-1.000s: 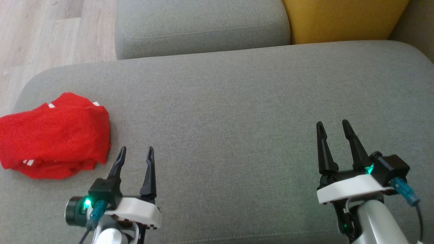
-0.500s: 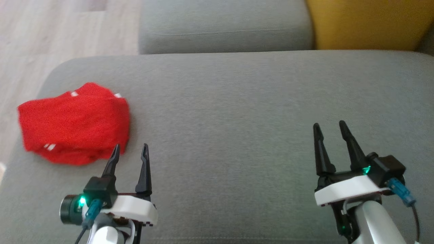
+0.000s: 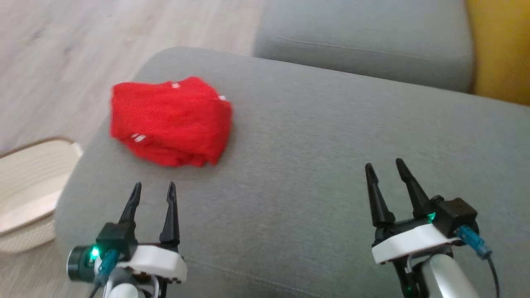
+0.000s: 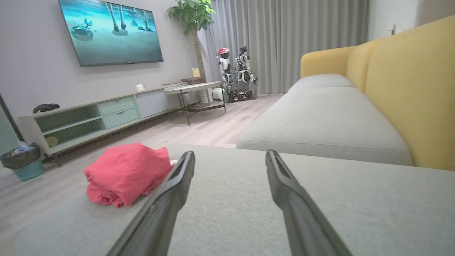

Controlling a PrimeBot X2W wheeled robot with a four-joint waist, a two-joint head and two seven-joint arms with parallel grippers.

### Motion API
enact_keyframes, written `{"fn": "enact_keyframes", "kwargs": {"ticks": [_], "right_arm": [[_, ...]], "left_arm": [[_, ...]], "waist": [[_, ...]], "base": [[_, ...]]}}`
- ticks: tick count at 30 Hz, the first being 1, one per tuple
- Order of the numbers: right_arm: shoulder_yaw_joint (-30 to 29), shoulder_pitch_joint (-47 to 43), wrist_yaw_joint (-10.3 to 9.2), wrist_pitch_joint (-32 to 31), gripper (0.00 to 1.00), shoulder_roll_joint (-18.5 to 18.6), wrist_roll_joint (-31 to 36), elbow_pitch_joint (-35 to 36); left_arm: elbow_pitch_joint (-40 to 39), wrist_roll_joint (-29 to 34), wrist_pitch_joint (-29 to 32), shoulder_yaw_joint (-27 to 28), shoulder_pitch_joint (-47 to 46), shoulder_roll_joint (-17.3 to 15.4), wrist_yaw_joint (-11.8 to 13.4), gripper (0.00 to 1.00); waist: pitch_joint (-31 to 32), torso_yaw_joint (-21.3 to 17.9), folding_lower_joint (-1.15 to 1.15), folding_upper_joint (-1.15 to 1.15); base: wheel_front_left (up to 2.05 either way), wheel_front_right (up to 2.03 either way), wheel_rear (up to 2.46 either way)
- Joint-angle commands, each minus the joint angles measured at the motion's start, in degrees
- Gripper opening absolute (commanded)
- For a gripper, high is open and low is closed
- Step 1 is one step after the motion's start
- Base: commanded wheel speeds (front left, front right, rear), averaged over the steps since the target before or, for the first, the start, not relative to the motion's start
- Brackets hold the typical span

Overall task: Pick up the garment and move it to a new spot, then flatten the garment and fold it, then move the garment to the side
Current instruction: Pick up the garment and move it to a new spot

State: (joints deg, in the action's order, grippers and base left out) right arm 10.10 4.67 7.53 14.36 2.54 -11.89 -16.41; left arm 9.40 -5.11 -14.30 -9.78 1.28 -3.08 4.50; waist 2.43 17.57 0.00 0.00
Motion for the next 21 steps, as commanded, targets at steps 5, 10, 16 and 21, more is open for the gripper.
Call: {"fn": "enact_keyframes", "kwargs": {"ticks": [5, 10, 16, 21], "right_arm": [[3.08, 1.54, -0.04, 0.63, 1.00, 0.33, -1.31, 1.78], [4.36, 1.52, -0.04, 0.63, 1.00, 0.33, -2.01, 1.34], [4.85, 1.78, -0.04, 0.63, 1.00, 0.33, -2.60, 1.25], [4.35, 2.71, -0.04, 0.63, 1.00, 0.33, -1.55, 1.54]], "left_arm": [[-2.66, 0.64, -0.70, 3.04, -0.85, 0.13, -0.28, 1.00], [-2.88, 1.15, -0.70, 3.96, -0.53, 0.14, -0.67, 1.00], [-3.19, 1.13, -0.70, 5.22, -0.33, 0.15, -0.89, 1.00], [-3.13, 0.38, -0.70, 7.78, -1.81, 0.16, -0.92, 1.00]], "waist": [[0.37, 5.70, 0.00, 0.00], [0.32, 7.25, 0.00, 0.00], [0.03, 6.70, 0.00, 0.00], [-2.14, 4.61, 0.00, 0.00]], "base": [[0.00, 0.00, 0.00], [0.00, 0.00, 0.00], [0.00, 0.00, 0.00], [0.00, 0.00, 0.00]]}}
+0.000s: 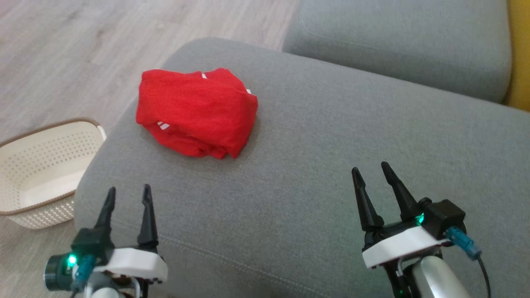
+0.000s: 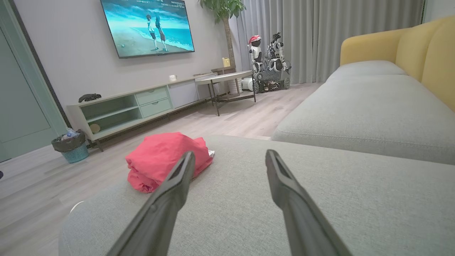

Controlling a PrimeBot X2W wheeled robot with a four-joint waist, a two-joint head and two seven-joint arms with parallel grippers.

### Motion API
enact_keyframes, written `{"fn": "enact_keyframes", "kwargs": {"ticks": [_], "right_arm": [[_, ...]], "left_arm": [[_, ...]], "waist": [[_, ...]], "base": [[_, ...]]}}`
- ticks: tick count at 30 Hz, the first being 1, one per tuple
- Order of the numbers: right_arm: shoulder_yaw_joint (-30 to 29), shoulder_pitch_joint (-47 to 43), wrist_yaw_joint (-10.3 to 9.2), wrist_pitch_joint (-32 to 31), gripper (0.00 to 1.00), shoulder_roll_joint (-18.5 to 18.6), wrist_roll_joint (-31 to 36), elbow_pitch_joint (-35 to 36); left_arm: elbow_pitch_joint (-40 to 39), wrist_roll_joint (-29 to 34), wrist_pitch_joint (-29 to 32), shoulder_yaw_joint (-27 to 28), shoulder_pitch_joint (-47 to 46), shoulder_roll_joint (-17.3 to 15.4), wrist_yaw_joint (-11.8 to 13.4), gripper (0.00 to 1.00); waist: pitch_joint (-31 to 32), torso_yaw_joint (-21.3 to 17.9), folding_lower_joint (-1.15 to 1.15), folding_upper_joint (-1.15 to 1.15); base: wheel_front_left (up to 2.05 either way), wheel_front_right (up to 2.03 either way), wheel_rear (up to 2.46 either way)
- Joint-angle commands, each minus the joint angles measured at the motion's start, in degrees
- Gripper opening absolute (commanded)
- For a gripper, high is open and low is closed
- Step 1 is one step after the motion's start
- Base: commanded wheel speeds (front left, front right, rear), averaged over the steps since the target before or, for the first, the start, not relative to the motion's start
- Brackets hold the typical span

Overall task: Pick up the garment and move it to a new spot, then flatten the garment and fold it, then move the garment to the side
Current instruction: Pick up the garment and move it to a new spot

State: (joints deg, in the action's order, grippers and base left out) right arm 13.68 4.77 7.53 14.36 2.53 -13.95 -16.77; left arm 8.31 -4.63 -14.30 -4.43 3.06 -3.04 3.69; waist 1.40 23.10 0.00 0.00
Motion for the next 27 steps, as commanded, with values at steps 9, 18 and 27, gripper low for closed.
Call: {"fn": "enact_keyframes", "kwargs": {"ticks": [9, 18, 27], "right_arm": [[-2.13, 5.34, -0.04, -0.41, 1.00, 0.34, 5.02, 3.83], [-8.69, 7.76, -0.04, -5.20, 1.00, 0.34, 10.98, 12.71], [-10.51, 8.22, -0.04, -9.05, 1.00, 0.34, 14.49, 20.00]], "left_arm": [[1.57, -2.88, -0.70, 5.90, -10.92, -0.80, -3.35, 1.00], [17.49, -6.17, 1.12, 7.46, -28.31, -5.91, -8.07, 1.00], [33.96, -7.89, 5.81, 5.64, -43.19, -10.54, -10.28, 1.00]], "waist": [[-8.07, -4.10, 0.00, 0.00], [-17.01, -6.93, 0.00, 0.00], [-22.66, -8.95, 0.00, 0.00]], "base": [[0.00, 0.00, 0.00], [0.00, 0.00, 0.00], [0.00, 0.00, 0.00]]}}
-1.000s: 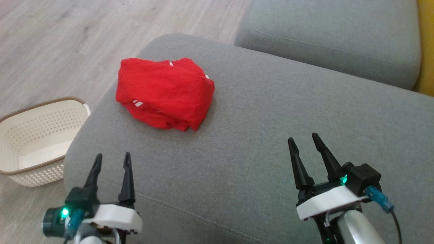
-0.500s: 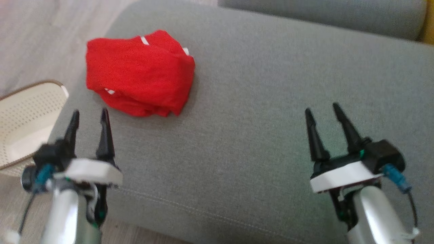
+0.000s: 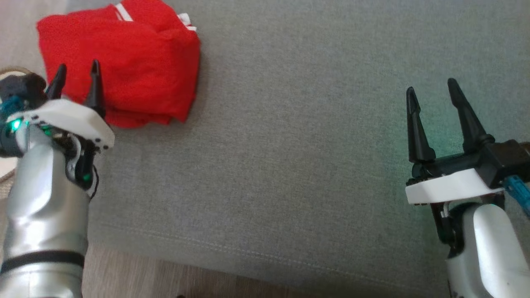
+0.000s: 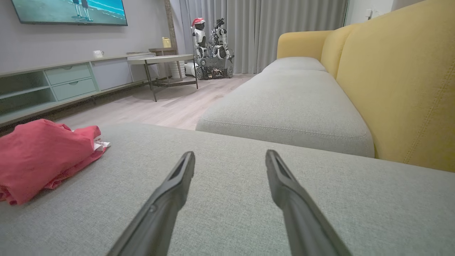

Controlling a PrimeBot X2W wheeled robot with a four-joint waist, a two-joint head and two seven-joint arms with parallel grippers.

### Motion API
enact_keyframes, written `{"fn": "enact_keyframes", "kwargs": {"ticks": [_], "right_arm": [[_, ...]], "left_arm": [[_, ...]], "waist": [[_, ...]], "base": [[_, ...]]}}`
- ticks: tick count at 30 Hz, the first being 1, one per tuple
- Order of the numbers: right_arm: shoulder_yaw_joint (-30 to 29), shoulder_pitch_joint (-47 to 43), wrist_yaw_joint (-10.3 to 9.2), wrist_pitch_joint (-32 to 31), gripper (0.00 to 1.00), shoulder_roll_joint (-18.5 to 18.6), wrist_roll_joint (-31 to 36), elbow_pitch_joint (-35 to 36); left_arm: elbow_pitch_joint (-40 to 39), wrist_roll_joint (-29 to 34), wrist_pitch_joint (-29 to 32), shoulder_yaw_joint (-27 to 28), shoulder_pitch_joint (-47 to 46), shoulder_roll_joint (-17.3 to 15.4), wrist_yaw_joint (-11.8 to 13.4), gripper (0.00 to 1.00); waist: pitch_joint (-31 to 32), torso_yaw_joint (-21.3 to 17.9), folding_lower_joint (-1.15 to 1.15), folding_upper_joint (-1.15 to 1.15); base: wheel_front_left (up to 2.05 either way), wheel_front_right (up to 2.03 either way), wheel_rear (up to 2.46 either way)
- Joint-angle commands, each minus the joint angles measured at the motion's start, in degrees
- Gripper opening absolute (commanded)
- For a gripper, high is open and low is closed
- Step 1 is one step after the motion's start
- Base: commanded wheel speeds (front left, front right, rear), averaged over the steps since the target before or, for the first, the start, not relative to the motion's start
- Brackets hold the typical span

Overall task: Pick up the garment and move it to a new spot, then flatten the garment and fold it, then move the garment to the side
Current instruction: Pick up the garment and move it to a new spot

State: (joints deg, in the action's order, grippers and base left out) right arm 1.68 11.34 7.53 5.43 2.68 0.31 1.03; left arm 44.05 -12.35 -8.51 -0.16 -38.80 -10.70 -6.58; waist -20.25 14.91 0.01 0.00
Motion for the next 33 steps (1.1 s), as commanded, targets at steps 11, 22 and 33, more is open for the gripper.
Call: {"fn": "enact_keyframes", "kwargs": {"ticks": [11, 22, 33], "right_arm": [[2.51, 0.98, -0.04, -1.00, 1.00, 0.20, 0.73, 4.66], [2.63, 0.62, -0.04, -0.26, 1.00, 0.20, -0.06, 3.13], [3.42, 0.64, -0.04, 1.92, 1.00, 0.20, -2.64, 0.01]], "left_arm": [[13.99, 0.36, 0.85, -3.02, -10.69, -5.32, -0.72, 1.00], [18.21, 0.07, -5.33, -5.10, -12.80, -5.78, -0.85, 0.00], [0.72, 0.45, -6.47, -2.05, -7.84, -7.04, 1.54, 0.00]], "waist": [[-3.64, -2.63, -0.01, 0.00], [-1.13, -2.55, -0.01, 0.00], [4.68, -2.83, -0.01, 0.00]], "base": [[0.00, 0.00, 0.00], [0.00, 0.00, 0.00], [0.00, 0.00, 0.00]]}}
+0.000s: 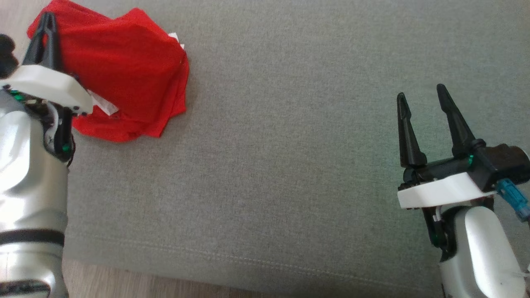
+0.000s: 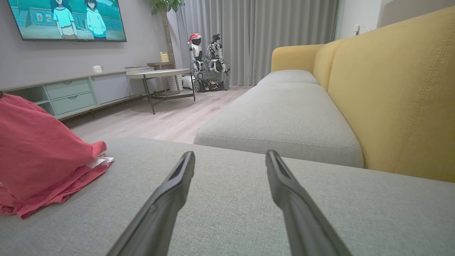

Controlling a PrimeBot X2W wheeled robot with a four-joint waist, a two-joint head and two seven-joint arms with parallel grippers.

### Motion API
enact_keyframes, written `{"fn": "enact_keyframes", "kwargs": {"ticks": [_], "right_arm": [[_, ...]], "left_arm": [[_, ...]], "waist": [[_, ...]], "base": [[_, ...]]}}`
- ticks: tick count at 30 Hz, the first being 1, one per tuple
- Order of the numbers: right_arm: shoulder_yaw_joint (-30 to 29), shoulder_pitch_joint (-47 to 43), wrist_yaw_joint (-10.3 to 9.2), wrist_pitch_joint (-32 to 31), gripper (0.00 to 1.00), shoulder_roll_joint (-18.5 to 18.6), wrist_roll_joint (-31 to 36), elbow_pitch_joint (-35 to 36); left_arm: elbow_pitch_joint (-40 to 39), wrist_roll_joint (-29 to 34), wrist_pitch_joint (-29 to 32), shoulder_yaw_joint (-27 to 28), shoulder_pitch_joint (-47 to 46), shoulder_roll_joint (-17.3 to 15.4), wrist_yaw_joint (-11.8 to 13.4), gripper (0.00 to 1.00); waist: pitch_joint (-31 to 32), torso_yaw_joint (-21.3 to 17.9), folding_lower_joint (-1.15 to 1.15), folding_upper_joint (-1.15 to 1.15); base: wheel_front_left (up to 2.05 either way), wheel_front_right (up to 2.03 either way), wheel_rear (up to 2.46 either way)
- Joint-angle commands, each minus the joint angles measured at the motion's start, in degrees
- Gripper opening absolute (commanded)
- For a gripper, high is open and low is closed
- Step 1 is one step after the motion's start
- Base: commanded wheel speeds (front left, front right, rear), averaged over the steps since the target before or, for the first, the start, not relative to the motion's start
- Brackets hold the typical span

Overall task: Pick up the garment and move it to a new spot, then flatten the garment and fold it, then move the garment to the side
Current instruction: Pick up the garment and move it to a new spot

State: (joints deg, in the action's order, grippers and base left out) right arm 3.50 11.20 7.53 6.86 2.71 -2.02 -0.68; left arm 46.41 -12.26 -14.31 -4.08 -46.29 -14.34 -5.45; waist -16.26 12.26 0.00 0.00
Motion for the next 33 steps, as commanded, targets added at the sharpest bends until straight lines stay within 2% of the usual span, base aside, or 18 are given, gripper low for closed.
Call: {"fn": "enact_keyframes", "kwargs": {"ticks": [1, 10, 14, 23, 33], "right_arm": [[1.67, 0.81, -0.04, 0.77, 1.00, 0.17, -0.61, 1.33], [1.82, 0.83, -0.04, 3.99, 1.00, 0.17, -3.83, -2.47], [1.91, 1.15, -0.04, 5.35, 1.00, 0.17, -5.42, -4.03], [2.42, 2.15, -0.04, 7.40, 1.00, 0.17, -8.23, -5.55], [2.93, 3.83, -0.04, 8.03, 1.00, 0.17, -10.12, -3.60]], "left_arm": [[-4.04, 0.49, -0.67, 2.38, 0.48, -3.51, 0.68, 0.00], [-27.49, 2.30, -0.68, 5.38, 6.00, -2.13, 0.75, 0.00], [-34.19, 2.93, -0.68, 4.28, 7.40, -0.56, 0.28, 0.00], [-40.05, 2.16, 2.38, -1.00, 6.35, 2.19, -0.61, 0.00], [-39.63, 3.40, 5.25, -2.24, 4.78, 2.72, 1.75, 0.00]], "waist": [[1.19, -0.33, 0.00, 0.00], [6.41, -2.76, 0.00, 0.00], [8.75, -4.70, 0.00, 0.00], [10.59, -11.86, 0.00, 0.00], [8.39, -21.25, 0.00, 0.00]], "base": [[0.00, 0.00, 0.00], [0.00, 0.00, 0.00], [0.00, 0.00, 0.00], [0.00, 0.00, 0.00], [0.00, 0.00, 0.00]]}}
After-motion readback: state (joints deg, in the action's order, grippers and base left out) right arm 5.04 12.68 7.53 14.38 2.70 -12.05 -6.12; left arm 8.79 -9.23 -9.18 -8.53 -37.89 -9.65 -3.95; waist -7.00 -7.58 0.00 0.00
